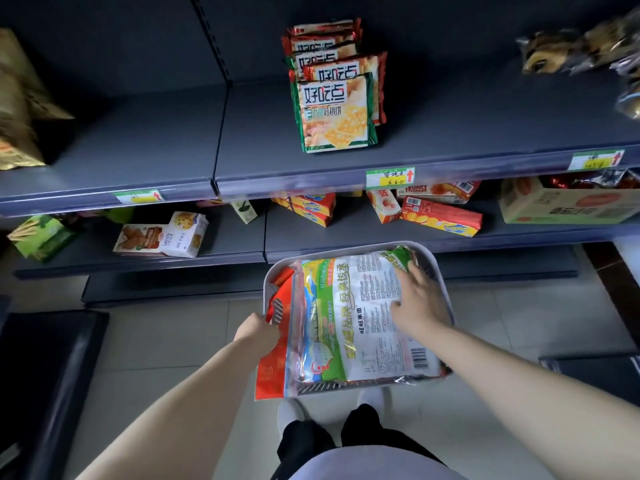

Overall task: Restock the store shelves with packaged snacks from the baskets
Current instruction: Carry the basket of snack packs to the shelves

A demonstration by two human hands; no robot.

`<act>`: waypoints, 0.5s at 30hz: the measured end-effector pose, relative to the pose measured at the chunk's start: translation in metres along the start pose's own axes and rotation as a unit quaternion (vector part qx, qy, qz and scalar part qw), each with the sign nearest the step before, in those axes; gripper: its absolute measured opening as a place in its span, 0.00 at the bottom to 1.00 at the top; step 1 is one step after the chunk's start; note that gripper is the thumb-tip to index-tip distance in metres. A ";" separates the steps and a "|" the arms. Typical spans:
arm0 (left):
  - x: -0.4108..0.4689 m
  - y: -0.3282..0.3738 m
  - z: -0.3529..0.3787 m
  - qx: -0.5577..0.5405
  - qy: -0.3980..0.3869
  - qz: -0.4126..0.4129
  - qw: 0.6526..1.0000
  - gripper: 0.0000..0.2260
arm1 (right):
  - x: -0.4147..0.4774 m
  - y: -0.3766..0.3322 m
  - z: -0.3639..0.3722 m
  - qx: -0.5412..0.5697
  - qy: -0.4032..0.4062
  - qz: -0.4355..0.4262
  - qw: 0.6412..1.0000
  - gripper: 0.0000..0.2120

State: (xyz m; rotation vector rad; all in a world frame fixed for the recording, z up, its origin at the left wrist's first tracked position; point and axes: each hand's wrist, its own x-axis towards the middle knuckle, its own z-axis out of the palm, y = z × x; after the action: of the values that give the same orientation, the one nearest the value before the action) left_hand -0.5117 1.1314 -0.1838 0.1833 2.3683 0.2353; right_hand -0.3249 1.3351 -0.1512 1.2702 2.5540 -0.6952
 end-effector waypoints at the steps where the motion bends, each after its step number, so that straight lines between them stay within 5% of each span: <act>1: -0.003 -0.002 -0.002 0.019 -0.003 0.006 1.000 0.12 | -0.002 -0.007 0.001 -0.022 -0.004 -0.045 0.999 0.30; 7: -0.020 -0.021 -0.001 0.145 -0.001 0.003 0.989 0.05 | -0.010 -0.031 0.031 -0.096 -0.072 -0.190 0.974 0.32; 15: -0.022 -0.042 0.010 0.041 0.001 -0.025 0.999 0.12 | -0.009 -0.024 0.043 -0.132 -0.100 -0.206 0.964 0.38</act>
State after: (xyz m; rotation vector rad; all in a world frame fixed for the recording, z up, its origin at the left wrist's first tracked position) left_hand -0.4917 1.0873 -0.1856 0.1630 2.3835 0.1138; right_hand -0.3394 1.2949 -0.1776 0.5585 2.6477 -0.4974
